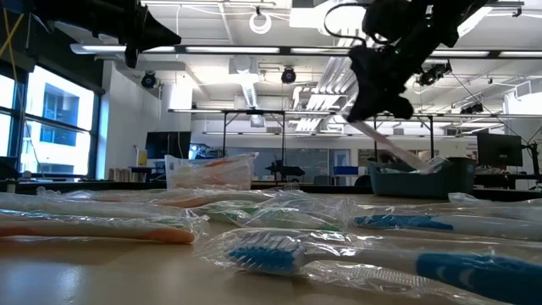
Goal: Pick & Place Toothbrushes
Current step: Put the orange toothbrush into the transparent bin
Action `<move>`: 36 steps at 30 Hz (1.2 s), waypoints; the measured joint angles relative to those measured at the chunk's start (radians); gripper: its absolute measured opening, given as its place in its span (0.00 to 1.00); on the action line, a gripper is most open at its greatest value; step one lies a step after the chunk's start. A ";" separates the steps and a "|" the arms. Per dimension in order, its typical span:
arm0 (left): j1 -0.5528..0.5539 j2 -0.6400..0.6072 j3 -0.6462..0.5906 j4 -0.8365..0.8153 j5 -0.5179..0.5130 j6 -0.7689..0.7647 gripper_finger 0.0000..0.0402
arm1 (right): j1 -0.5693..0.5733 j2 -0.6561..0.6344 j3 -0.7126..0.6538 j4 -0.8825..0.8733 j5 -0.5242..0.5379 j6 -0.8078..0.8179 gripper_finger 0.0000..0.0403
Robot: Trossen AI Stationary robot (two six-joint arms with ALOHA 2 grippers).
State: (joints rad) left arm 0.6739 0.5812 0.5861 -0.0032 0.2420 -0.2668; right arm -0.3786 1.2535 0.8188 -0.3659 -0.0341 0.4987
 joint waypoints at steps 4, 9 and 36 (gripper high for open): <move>0.000 0.000 0.000 0.000 0.000 0.000 0.00 | -0.031 -0.004 0.000 0.136 -0.074 -0.015 0.03; 0.000 0.000 0.000 0.000 0.000 0.000 0.00 | -0.076 -0.004 0.000 0.303 -0.136 -0.052 0.03; 0.000 0.586 0.079 0.578 0.026 0.036 0.13 | -0.131 -0.004 0.001 0.814 -0.109 -0.133 0.03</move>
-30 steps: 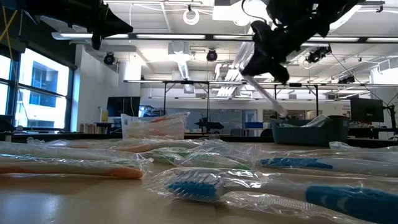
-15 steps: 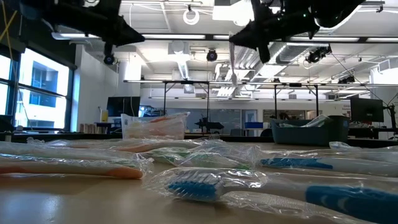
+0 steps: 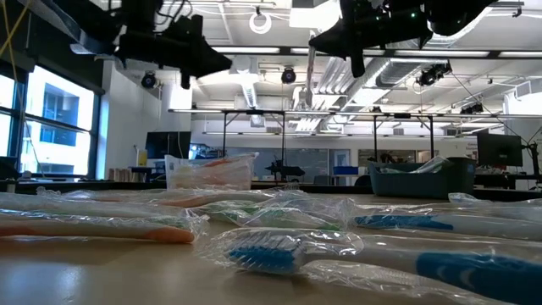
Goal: Pick & Place Toothbrushes
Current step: Put the orange toothbrush into the transparent bin
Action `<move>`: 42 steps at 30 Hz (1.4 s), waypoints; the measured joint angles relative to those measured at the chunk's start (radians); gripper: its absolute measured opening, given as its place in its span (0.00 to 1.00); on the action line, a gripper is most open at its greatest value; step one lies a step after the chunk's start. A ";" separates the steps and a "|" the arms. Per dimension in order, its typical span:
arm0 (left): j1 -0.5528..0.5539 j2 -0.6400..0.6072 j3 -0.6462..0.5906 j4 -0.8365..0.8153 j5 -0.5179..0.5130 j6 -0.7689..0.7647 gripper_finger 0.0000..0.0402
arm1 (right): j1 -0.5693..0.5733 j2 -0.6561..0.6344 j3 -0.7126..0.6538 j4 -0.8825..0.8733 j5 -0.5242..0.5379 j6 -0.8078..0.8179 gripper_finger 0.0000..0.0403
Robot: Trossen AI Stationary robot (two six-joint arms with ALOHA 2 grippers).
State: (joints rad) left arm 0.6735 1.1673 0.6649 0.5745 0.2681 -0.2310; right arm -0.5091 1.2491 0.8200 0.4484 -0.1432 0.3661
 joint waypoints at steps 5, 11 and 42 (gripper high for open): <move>0.000 0.095 0.067 0.002 0.092 0.000 0.26 | 0.041 0.030 0.000 0.097 0.075 -0.059 0.03; -0.001 0.127 0.096 0.002 0.224 0.025 0.28 | 0.055 0.125 0.000 0.234 0.071 -0.042 0.03; -0.236 0.162 0.096 -0.096 -0.011 0.069 0.28 | 0.150 0.276 0.034 0.399 0.065 -0.109 0.03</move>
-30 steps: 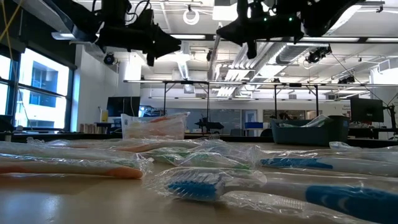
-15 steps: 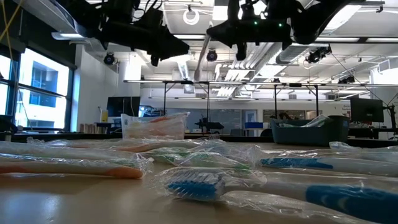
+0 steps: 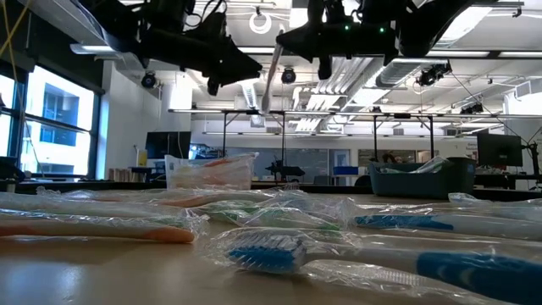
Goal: Pick & Place Toothbrushes
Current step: Put the orange toothbrush into the transparent bin
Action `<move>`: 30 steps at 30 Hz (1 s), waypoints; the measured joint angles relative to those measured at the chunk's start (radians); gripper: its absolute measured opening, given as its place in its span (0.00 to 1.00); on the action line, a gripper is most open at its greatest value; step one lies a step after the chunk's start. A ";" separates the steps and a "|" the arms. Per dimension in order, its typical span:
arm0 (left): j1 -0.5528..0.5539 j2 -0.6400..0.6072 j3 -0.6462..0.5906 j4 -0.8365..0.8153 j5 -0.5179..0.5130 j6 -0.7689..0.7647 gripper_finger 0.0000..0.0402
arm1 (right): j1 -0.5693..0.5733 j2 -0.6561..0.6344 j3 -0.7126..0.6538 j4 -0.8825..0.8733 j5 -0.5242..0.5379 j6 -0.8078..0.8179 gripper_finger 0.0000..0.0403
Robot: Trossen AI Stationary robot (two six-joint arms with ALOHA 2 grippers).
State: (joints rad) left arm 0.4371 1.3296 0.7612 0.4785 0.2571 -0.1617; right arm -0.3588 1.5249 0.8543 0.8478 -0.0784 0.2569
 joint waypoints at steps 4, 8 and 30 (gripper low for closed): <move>-0.035 0.050 0.000 0.050 -0.006 -0.001 0.28 | -0.001 0.000 0.000 -0.012 0.002 0.000 0.03; -0.054 0.097 0.000 0.103 -0.045 -0.003 0.28 | -0.001 0.000 0.000 -0.032 0.001 0.000 0.03; -0.052 0.177 0.079 0.109 -0.032 -0.053 0.28 | -0.002 -0.001 0.000 -0.033 -0.001 -0.001 0.03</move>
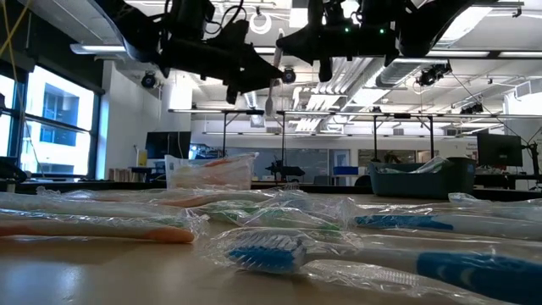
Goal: Pick & Place Toothbrushes
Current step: Put the orange toothbrush into the transparent bin
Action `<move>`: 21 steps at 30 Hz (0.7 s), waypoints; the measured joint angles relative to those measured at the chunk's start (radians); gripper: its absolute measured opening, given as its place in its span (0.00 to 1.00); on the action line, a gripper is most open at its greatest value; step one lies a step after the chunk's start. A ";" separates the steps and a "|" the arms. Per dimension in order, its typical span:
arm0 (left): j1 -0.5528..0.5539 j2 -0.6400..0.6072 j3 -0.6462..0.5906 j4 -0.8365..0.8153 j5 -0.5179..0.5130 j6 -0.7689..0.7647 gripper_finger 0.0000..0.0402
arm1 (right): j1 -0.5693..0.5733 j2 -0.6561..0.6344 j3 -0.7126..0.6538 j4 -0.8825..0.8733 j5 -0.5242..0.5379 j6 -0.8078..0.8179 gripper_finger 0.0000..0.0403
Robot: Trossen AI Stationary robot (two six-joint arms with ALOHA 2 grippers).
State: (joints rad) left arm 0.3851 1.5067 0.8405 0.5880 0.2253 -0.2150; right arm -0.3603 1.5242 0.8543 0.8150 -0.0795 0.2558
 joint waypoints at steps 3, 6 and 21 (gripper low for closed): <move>0.001 0.001 0.006 -0.025 0.000 0.000 0.28 | 0.000 0.000 0.000 -0.004 -0.001 0.000 0.03; 0.001 0.002 0.006 -0.033 0.000 0.000 0.27 | 0.000 0.000 0.000 -0.006 -0.002 0.000 0.03; 0.001 0.002 0.006 -0.038 0.000 -0.004 0.07 | 0.000 0.000 0.000 -0.014 -0.030 0.000 0.03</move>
State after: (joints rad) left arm 0.3859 1.5085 0.8467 0.5499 0.2253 -0.2187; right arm -0.3599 1.5242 0.8543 0.8013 -0.1093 0.2557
